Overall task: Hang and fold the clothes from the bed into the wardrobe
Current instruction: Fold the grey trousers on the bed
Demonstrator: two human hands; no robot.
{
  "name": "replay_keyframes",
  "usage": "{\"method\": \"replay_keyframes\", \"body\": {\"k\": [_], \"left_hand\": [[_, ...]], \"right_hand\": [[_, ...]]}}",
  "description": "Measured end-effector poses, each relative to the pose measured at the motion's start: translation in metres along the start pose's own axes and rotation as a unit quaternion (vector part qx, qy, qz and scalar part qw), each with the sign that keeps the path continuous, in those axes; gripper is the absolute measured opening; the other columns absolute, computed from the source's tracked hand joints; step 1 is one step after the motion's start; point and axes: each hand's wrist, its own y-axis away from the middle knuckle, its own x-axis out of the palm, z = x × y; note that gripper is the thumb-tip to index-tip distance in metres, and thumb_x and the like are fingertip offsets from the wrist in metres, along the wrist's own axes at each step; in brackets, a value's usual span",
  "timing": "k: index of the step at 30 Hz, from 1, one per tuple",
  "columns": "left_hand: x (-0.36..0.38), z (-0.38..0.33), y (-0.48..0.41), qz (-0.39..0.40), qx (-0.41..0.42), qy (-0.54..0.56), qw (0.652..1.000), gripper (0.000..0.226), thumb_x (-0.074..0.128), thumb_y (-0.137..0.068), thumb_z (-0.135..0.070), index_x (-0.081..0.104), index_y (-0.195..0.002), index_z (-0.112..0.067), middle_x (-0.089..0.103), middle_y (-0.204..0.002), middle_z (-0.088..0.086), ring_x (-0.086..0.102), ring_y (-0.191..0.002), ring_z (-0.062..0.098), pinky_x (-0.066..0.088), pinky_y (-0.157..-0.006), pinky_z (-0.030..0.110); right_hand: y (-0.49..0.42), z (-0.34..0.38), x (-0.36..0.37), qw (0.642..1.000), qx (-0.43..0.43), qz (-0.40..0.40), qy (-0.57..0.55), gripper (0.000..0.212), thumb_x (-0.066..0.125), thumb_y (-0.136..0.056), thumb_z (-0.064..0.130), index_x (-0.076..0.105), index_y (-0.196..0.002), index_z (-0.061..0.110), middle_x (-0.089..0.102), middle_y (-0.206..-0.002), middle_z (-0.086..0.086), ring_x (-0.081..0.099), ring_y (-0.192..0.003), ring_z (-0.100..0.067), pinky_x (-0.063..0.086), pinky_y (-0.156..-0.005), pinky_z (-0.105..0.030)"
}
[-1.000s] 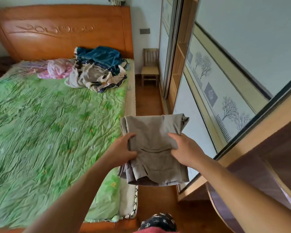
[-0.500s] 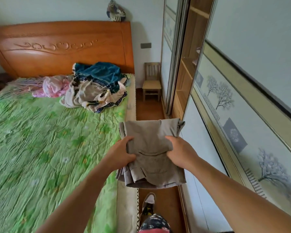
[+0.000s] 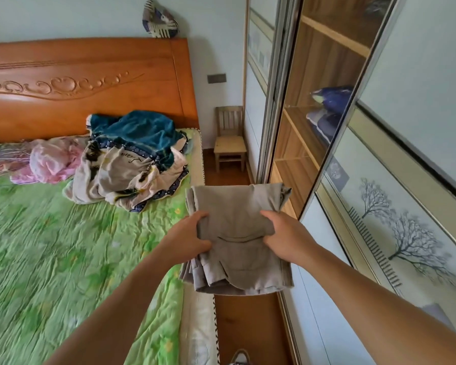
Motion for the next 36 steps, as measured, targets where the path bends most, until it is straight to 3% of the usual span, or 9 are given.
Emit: {"method": "replay_keyframes", "body": {"k": [5, 10, 14, 20, 23, 27, 32, 36], "left_hand": [[-0.018, 0.003, -0.038, -0.009, 0.004, 0.015, 1.000, 0.077, 0.073, -0.079, -0.025, 0.040, -0.148, -0.029, 0.054, -0.134, 0.004, 0.053, -0.103, 0.017, 0.043, -0.082, 0.028], [-0.053, 0.004, -0.108, 0.008, 0.001, 0.017, 1.000, 0.073, 0.072, -0.081, -0.025, 0.043, -0.147, -0.030, 0.053, -0.125, -0.002, 0.056, -0.104, 0.018, 0.047, -0.088, 0.031], [-0.081, 0.007, -0.198, 0.005, 0.012, 0.021, 1.000, 0.066, 0.071, -0.084, -0.029, 0.044, -0.145, -0.032, 0.050, -0.119, -0.005, 0.055, -0.102, 0.015, 0.047, -0.089, 0.029], [-0.153, 0.011, -0.334, 0.007, 0.027, 0.030, 0.999, 0.054, 0.065, -0.088, -0.036, 0.047, -0.139, -0.036, 0.058, -0.117, -0.004, 0.059, -0.092, 0.004, 0.045, -0.071, 0.019], [-0.200, -0.003, -0.383, -0.012, 0.052, 0.038, 0.998, 0.042, 0.063, -0.089, -0.041, 0.055, -0.129, -0.039, 0.060, -0.112, -0.008, 0.060, -0.094, 0.005, 0.045, -0.071, 0.019], [-0.257, -0.033, -0.422, -0.051, 0.108, 0.041, 0.992, 0.025, 0.060, -0.090, -0.046, 0.064, -0.114, -0.044, 0.059, -0.105, -0.023, 0.057, -0.096, -0.003, 0.042, -0.074, 0.019], [-0.307, -0.076, -0.440, -0.068, 0.150, 0.048, 0.985, 0.014, 0.060, -0.092, -0.047, 0.070, -0.100, -0.049, 0.064, -0.096, -0.023, 0.060, -0.087, -0.004, 0.043, -0.071, 0.021], [-0.332, -0.114, -0.442, -0.067, 0.185, 0.044, 0.979, 0.020, 0.057, -0.085, -0.052, 0.070, -0.100, -0.051, 0.067, -0.101, -0.021, 0.063, -0.094, 0.002, 0.048, -0.084, 0.030]], "right_hand": [[-0.046, 0.000, -0.009, 0.999, -0.015, -0.013, -0.029, 0.065, 0.063, -0.092, 0.027, 0.039, -0.152, 0.030, 0.045, -0.151, 0.000, 0.047, -0.134, -0.022, 0.037, -0.100, -0.027], [-0.117, 0.011, -0.029, 0.999, -0.014, -0.017, -0.029, 0.064, 0.061, -0.091, 0.028, 0.040, -0.151, 0.030, 0.045, -0.150, 0.001, 0.047, -0.134, -0.021, 0.039, -0.101, -0.029], [-0.209, 0.019, -0.052, 0.999, -0.004, -0.034, -0.018, 0.062, 0.062, -0.089, 0.030, 0.045, -0.149, 0.032, 0.050, -0.146, 0.002, 0.051, -0.129, -0.020, 0.038, -0.091, -0.025], [-0.340, 0.053, -0.095, 0.998, 0.017, -0.052, -0.033, 0.062, 0.064, -0.085, 0.032, 0.049, -0.145, 0.033, 0.052, -0.146, 0.000, 0.052, -0.130, -0.021, 0.041, -0.097, -0.026], [-0.379, 0.074, -0.133, 0.996, 0.019, -0.065, -0.060, 0.062, 0.061, -0.080, 0.036, 0.052, -0.141, 0.036, 0.055, -0.140, 0.005, 0.054, -0.122, -0.015, 0.039, -0.088, -0.024], [-0.403, 0.097, -0.184, 0.988, 0.004, -0.108, -0.109, 0.065, 0.058, -0.068, 0.043, 0.057, -0.133, 0.043, 0.054, -0.113, 0.019, 0.051, -0.103, -0.004, 0.038, -0.076, -0.013], [-0.399, 0.118, -0.240, 0.981, -0.008, -0.153, -0.117, 0.065, 0.056, -0.063, 0.046, 0.059, -0.128, 0.045, 0.060, -0.120, 0.013, 0.058, -0.106, -0.008, 0.048, -0.084, -0.027], [-0.382, 0.133, -0.280, 0.978, -0.009, -0.174, -0.115, 0.063, 0.056, -0.062, 0.042, 0.062, -0.125, 0.043, 0.057, -0.119, 0.010, 0.055, -0.105, -0.008, 0.042, -0.076, -0.020]]}}
